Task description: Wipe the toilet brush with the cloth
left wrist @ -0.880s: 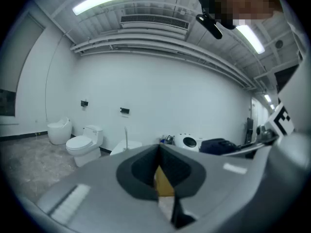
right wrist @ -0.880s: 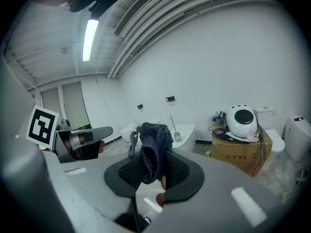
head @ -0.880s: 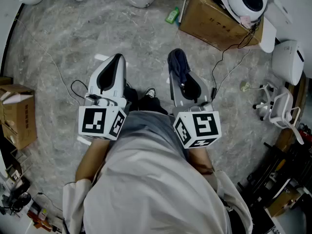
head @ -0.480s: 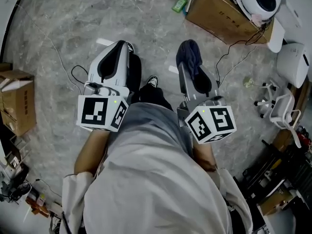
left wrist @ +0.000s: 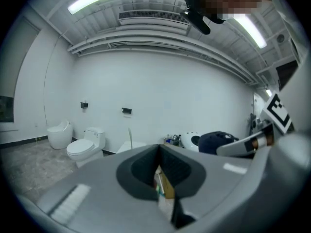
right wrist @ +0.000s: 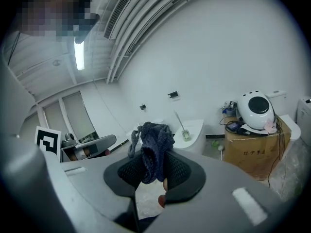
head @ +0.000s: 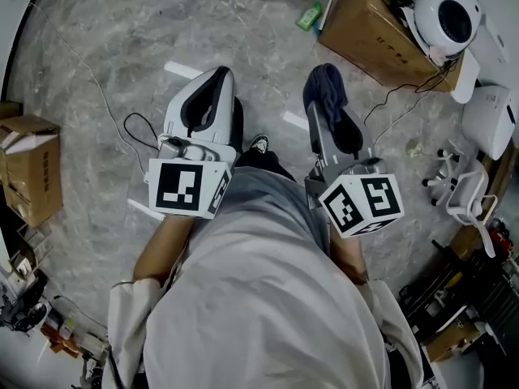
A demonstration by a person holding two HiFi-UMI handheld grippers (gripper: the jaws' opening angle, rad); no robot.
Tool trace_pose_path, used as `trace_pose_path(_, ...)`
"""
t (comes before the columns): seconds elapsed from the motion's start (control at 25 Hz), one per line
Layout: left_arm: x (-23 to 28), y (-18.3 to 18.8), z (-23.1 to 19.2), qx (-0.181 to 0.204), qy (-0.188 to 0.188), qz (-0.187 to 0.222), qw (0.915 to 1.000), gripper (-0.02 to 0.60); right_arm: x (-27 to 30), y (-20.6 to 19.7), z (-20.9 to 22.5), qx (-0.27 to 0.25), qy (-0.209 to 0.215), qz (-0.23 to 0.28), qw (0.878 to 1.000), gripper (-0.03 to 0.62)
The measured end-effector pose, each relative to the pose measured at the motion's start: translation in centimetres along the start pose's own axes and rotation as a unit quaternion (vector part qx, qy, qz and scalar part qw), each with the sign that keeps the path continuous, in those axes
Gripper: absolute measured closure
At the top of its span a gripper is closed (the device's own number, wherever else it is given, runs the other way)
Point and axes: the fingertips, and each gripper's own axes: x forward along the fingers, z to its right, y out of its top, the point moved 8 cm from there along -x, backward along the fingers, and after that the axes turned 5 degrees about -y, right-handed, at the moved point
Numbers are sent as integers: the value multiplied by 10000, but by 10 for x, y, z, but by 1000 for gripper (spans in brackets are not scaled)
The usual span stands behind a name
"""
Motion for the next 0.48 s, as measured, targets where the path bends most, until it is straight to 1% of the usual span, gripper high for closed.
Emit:
trace_pose_path(0.24, 36, 15, -41, 156, -57, -27, 9999, 581, 57, 25, -5, -57, -115, -131, 9998, 513)
trace_pose_path(0.36, 53, 24, -63, 359, -176, -172, 9991, 581, 86, 40, -9, 77, -237, -199, 9995, 517)
trace_pose_path(0.48, 66, 36, -92, 385, -274, -236, 9986, 581, 115, 56, -14, 197, -329, -208, 9990, 522)
